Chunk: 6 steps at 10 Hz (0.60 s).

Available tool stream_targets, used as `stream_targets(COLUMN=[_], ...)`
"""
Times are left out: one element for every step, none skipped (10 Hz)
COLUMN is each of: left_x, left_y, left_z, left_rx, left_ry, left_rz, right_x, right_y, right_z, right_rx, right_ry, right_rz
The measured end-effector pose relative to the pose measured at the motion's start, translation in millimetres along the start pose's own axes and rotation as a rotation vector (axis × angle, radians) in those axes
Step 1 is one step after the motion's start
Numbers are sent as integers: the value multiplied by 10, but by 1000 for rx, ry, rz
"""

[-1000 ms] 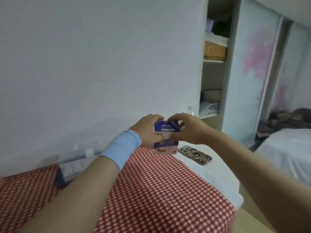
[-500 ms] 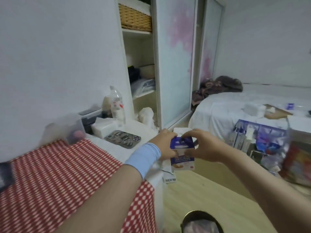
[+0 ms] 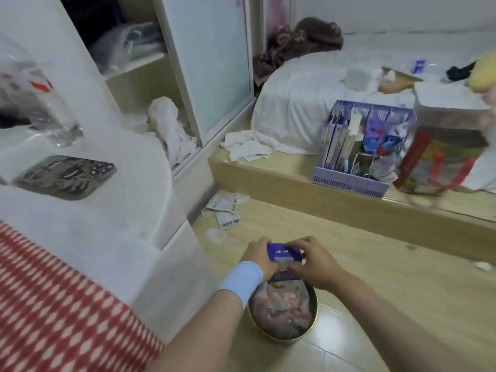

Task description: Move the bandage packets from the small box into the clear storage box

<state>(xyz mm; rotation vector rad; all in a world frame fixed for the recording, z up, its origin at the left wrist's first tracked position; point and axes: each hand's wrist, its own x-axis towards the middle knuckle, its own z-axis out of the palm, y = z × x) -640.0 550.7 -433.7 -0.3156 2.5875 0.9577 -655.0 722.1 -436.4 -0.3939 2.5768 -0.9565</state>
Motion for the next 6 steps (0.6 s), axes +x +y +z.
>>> stream_targets(left_x=[218,393,520,583,585,542], left_y=[-245,-414,-559,-644,-681,-663], left_z=[406,667,817,946,1018,972], left_rx=[-71,-72,-46,-46,-44,-60], left_ry=[-81,-131,-180,-285,-340,-291], left_rz=[-120,-197,-227,-283,-299,-282], right_x=[141,304,428,491,485,484], right_y=[398,703,891,1071,1169,1146], right_z=[365,673,896,1110,1267,1295], right_rx=[11,4,10,29,14,32], right_ry=[-57,-136,-177,-204,-190,-172], right_rz=[86,161,196,240,276,253])
